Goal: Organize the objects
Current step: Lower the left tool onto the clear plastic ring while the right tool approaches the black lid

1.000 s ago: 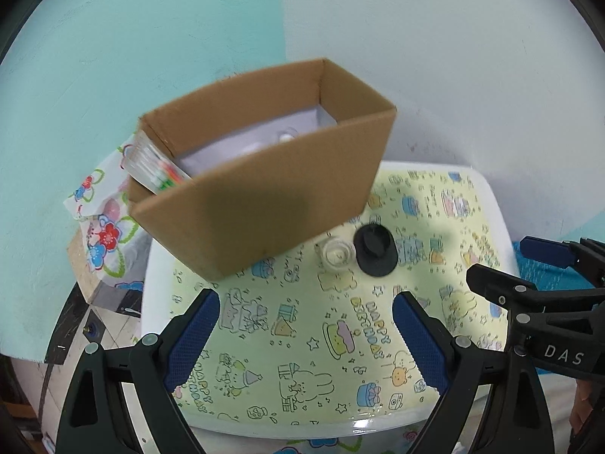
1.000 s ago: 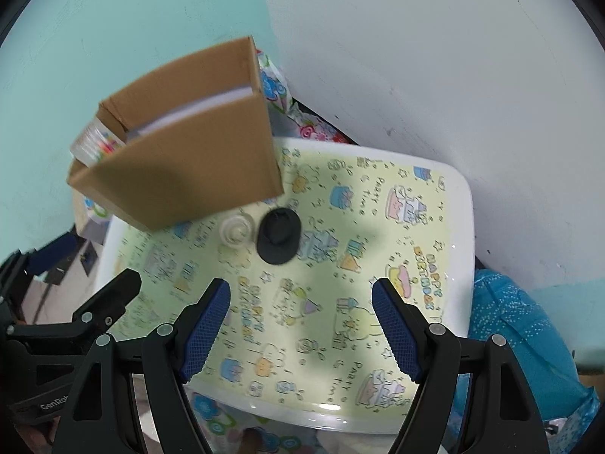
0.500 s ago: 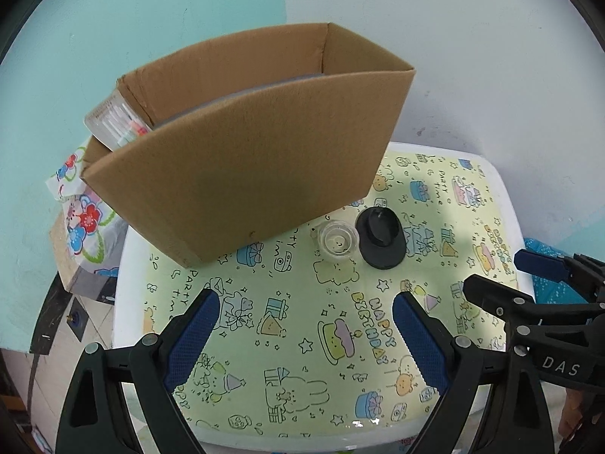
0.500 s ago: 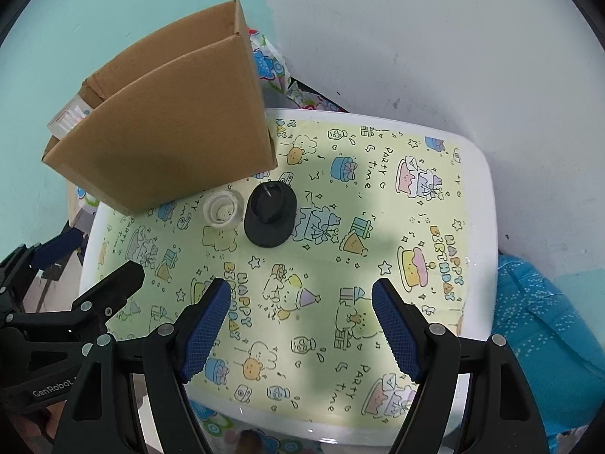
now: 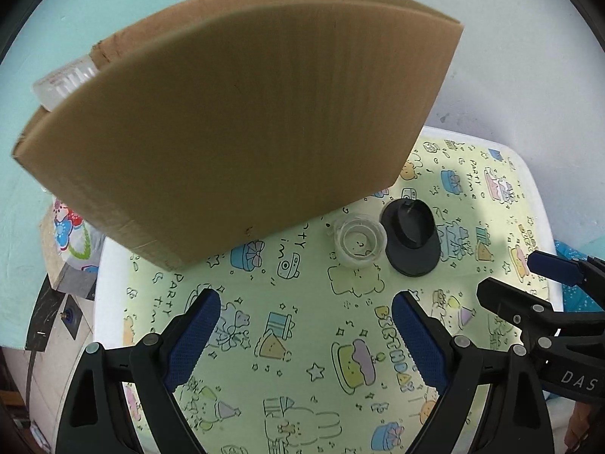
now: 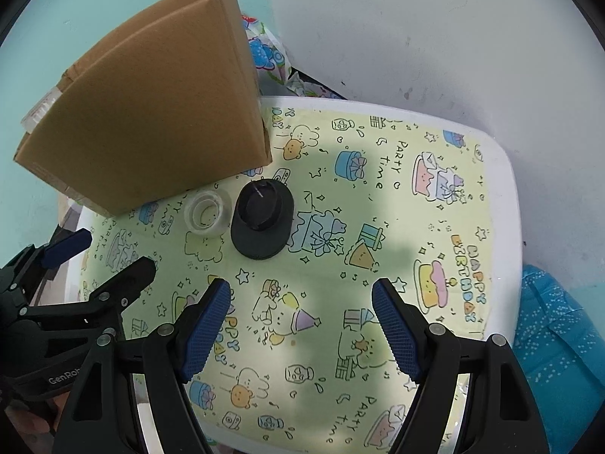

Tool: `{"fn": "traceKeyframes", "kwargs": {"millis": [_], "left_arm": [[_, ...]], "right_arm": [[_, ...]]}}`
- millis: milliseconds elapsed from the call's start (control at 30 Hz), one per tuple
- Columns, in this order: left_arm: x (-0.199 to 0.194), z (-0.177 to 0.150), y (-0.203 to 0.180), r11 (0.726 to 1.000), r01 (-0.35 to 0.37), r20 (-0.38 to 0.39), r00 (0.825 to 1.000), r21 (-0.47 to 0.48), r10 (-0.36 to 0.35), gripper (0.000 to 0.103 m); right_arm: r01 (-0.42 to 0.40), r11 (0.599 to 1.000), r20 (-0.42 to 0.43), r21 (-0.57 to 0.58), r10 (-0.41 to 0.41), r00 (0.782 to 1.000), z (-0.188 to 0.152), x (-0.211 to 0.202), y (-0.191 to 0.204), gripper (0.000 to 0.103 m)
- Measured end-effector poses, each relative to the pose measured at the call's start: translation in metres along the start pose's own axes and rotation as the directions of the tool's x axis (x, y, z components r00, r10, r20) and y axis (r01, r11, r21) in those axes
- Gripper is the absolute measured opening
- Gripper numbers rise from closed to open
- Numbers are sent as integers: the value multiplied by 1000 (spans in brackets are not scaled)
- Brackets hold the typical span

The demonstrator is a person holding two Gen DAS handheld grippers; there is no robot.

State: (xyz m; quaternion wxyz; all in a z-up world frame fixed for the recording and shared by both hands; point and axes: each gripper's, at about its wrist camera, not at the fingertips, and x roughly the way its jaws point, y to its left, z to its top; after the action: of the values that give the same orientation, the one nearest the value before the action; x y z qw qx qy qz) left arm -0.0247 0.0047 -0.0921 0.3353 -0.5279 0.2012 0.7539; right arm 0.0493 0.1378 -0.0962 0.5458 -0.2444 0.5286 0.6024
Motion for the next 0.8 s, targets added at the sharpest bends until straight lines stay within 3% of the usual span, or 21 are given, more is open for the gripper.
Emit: {"fn": "traceKeyframes", "kwargs": {"millis": [467,800], "left_arm": [[33,12,-6,1000,11,-4,1000,-12,-11,91],[56,17,-10,999,8,-41,999,-32,-9,83]], "right_arm": [[21,999,-5,37,-21,1000,3,20,-19,80],[19,995,-27,98,-17,999,0,33,-37,80]]}}
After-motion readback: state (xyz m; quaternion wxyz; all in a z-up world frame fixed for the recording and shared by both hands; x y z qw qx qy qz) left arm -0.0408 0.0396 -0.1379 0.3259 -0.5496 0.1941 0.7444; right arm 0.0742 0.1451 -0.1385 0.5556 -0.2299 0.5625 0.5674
